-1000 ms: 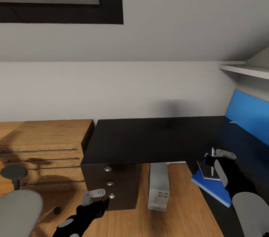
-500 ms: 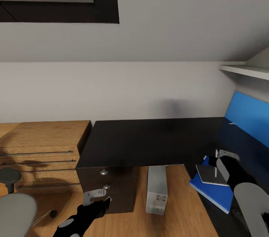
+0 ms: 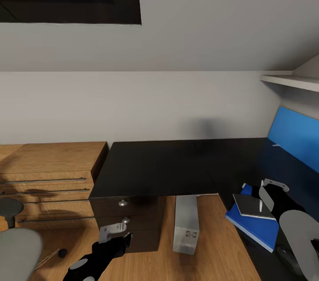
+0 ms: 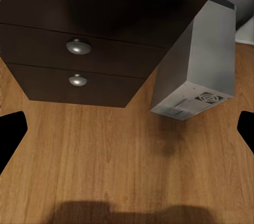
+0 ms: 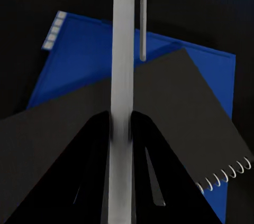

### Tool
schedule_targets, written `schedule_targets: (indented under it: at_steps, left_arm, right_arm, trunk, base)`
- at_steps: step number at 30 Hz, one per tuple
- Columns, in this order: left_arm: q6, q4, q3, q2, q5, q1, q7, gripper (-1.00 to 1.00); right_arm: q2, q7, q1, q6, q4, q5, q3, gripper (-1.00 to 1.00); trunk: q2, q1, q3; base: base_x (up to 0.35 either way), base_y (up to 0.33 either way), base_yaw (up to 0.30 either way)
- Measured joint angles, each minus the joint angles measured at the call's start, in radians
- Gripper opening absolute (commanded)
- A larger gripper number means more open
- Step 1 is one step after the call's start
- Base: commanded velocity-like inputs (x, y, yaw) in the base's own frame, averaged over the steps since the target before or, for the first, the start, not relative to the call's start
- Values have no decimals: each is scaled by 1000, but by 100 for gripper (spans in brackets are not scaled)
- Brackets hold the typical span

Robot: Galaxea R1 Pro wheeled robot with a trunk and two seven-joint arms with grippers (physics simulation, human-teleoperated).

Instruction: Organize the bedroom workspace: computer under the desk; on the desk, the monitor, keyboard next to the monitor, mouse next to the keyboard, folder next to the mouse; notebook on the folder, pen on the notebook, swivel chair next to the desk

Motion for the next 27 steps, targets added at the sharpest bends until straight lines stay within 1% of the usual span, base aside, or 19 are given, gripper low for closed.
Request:
schedule_targets:
  at_steps: [2,3,5,9,15,27]
  left_arm:
    - [0,0,0,0,0,0,9,100]
    - [0,0,-1,0,1,0,23,100]
    - [0,0,-1,0,1,0,28,100]
    - [0,0,-1,0,1,0,29,100]
    - [0,0,-1,0,1,0,30,100]
    - [1,2,-1,0,2,0,27,100]
  right_arm:
    - [0,0,0,0,0,0,0,-100]
    - [1,0,0,-1,1,0,0,-100]
    - [3,-1,0,-1,1,0,1,-100]
    - [4,-1,0,-1,2,1,1,-100]
    - [5,0,0,-1,2,1,1,-100]
    - [8,0,0,-6,-3,2,3,-100]
  trunk:
    - [-14,8,-6]
    - [-21,12,-9]
    - [-35,19,-16]
    - [-63,35,-28]
    - [-105,58,-47]
    - [-105,58,-47]
  base:
    - [0,0,0]
    - [0,0,0]
    - [0,0,0]
    - [-7,0,0]
    - [-94,0,0]
    - [-3,0,0]
